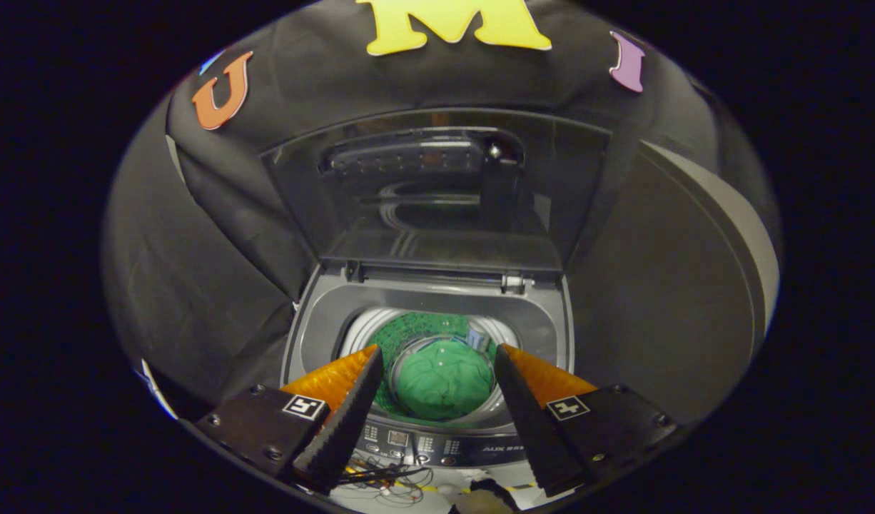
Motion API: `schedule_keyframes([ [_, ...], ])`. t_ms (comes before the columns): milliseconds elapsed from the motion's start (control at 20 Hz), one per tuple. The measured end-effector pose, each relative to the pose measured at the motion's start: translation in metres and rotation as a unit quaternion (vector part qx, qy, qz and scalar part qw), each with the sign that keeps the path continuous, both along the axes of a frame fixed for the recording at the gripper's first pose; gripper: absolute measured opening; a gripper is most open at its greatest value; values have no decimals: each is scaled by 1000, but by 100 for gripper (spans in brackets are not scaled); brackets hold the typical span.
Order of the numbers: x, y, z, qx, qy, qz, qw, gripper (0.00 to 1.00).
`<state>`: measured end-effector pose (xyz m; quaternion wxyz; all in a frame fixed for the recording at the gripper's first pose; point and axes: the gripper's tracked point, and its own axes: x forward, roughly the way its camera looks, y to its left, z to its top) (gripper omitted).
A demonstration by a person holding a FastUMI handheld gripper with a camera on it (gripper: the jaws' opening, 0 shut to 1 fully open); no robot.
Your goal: Put the clothes into the washing machine and then close the washing machine lid.
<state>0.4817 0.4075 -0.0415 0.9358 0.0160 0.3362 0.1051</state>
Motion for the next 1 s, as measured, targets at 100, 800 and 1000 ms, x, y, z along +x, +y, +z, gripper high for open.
schedule_keyframes([
  [100, 3, 0, 16, -2, -29, 3, 1000, 98],
  [800, 37, 21, 152, 10, -174, 6, 985, 98],
  [1000, 59, 20, 173, 13, -178, -6, 984, 98],
])
